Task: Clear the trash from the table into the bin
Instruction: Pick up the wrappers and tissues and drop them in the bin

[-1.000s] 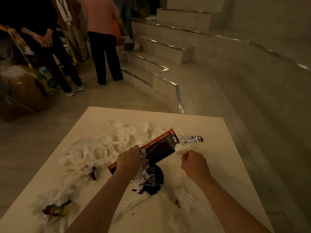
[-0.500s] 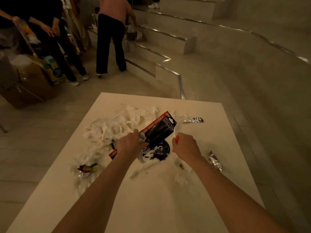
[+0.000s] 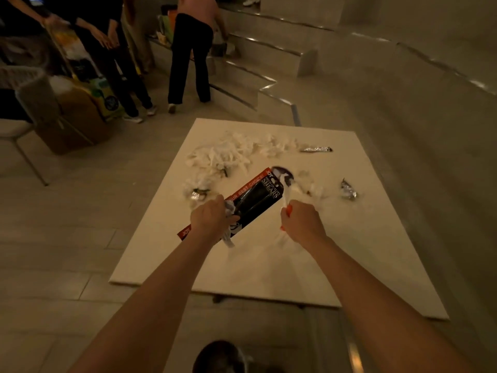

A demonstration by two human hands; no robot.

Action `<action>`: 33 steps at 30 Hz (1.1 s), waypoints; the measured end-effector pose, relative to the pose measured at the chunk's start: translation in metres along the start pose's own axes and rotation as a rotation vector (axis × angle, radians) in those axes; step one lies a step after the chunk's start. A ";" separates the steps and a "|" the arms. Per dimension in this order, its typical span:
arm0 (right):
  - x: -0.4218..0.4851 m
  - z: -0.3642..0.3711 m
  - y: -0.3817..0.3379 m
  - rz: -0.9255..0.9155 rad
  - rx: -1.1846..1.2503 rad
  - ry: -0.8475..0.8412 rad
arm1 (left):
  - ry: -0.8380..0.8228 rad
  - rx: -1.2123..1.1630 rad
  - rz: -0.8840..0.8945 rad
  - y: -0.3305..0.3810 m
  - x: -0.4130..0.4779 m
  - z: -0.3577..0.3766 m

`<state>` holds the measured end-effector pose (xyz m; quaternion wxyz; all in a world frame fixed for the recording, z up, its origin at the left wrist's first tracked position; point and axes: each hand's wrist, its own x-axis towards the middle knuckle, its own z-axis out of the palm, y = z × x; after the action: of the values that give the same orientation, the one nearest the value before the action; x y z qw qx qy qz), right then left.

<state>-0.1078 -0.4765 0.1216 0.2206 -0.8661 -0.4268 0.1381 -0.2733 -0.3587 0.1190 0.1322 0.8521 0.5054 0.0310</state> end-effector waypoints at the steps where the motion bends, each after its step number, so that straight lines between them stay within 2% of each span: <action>1: -0.018 0.006 -0.006 0.001 0.012 -0.007 | -0.014 0.013 0.002 -0.009 -0.019 0.000; 9: -0.132 0.063 -0.030 -0.045 0.054 -0.113 | -0.032 -0.047 -0.044 -0.079 -0.138 0.029; 13: -0.166 0.093 -0.029 -0.104 -0.005 -0.166 | 0.039 -0.194 -0.108 -0.105 -0.191 0.058; 19: -0.219 0.153 -0.009 -0.167 0.078 -0.215 | 0.121 -0.342 -0.263 -0.130 -0.258 0.126; 29: -0.252 0.331 0.086 -0.003 0.174 -0.374 | 0.199 -0.352 -0.342 -0.193 -0.300 0.275; 33: -0.240 0.411 0.111 0.073 0.178 -0.354 | 0.242 -0.406 -0.344 -0.206 -0.287 0.336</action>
<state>-0.3516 -0.6201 -0.2767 0.2126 -0.8203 -0.4133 0.3333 -0.5260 -0.5801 -0.2340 0.2421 0.7001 0.6381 0.2100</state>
